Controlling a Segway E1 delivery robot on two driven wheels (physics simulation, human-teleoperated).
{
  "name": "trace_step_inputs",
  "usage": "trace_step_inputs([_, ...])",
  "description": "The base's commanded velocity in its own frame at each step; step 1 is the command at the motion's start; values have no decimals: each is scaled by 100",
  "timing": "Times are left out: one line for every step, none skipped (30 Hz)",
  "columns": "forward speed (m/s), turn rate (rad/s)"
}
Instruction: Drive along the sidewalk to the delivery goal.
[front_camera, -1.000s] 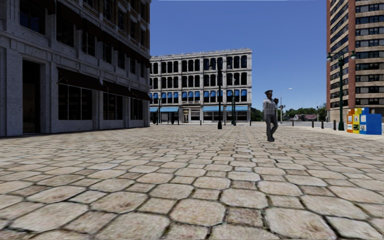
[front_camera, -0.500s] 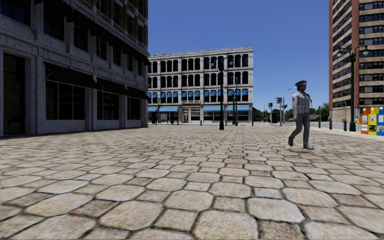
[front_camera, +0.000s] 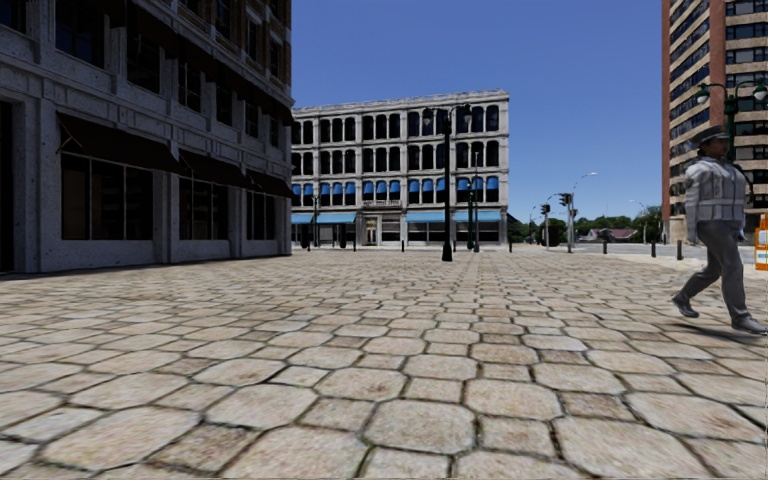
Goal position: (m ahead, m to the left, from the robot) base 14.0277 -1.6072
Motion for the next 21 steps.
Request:
trace_step_inputs([200,0])
trace_step_inputs([200,0])
trace_step_inputs([200,0])
trace_step_inputs([200,0])
trace_step_inputs([200,0])
trace_step_inputs([200,0])
trace_step_inputs([200,0])
trace_step_inputs([200,0])
trace_step_inputs([200,0])
trace_step_inputs([200,0])
trace_step_inputs([200,0])
trace_step_inputs([200,0])
trace_step_inputs([200,0])
trace_step_inputs([200,0])
trace_step_inputs([200,0])
trace_step_inputs([200,0])
trace_step_inputs([200,0])
trace_step_inputs([200,0])
trace_step_inputs([200,0])
trace_step_inputs([200,0])
trace_step_inputs([200,0])
